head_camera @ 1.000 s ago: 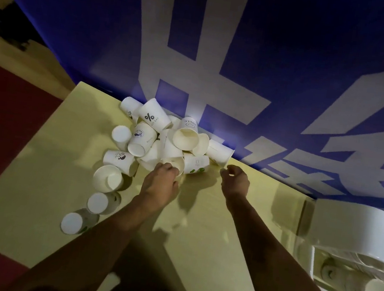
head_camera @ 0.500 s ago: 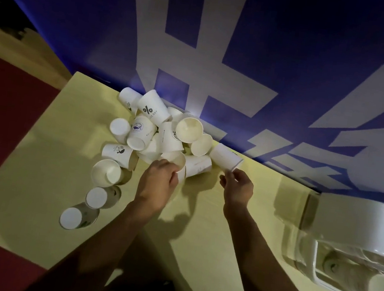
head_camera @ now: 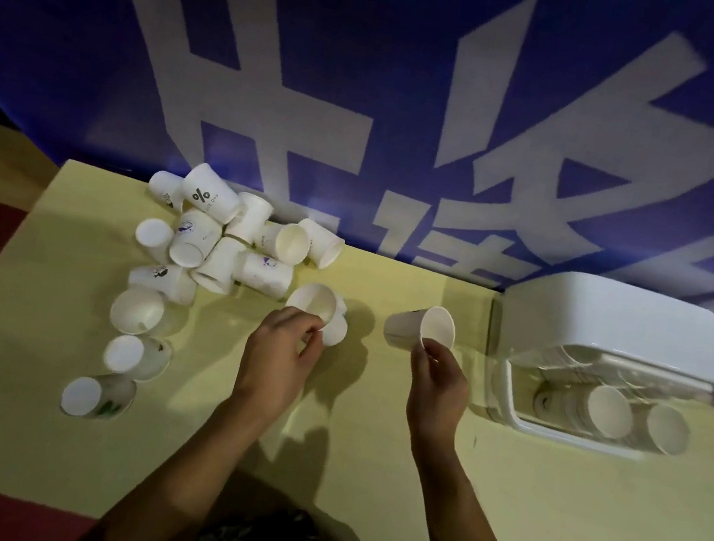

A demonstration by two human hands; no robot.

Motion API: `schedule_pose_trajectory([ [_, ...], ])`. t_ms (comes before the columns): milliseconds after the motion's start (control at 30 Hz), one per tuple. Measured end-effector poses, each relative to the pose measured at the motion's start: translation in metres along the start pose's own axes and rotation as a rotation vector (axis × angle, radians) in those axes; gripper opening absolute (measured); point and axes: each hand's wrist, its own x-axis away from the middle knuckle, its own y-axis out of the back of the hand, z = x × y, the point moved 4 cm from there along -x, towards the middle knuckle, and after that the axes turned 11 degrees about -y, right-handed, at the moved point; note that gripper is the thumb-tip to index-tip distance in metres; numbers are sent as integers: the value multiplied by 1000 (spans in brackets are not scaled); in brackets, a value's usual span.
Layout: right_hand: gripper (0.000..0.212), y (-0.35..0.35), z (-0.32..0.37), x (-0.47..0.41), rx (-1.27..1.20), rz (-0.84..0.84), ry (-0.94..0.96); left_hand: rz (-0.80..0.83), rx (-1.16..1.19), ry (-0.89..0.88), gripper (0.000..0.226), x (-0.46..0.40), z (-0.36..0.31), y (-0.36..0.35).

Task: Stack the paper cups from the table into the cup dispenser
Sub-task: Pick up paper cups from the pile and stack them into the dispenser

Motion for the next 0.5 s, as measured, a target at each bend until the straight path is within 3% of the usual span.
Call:
schedule_pose_trajectory([
  [233,13,92,-7,-4,345,-167,444,17,32,-118,9,9,-92,-48],
  [400,8,165,-21,-26,426,-211,554,35,42,-141,10,18,-155,-95],
  [500,10,207,-33,-38,382,-200,518,56,56,-171,10,23,-191,-128],
])
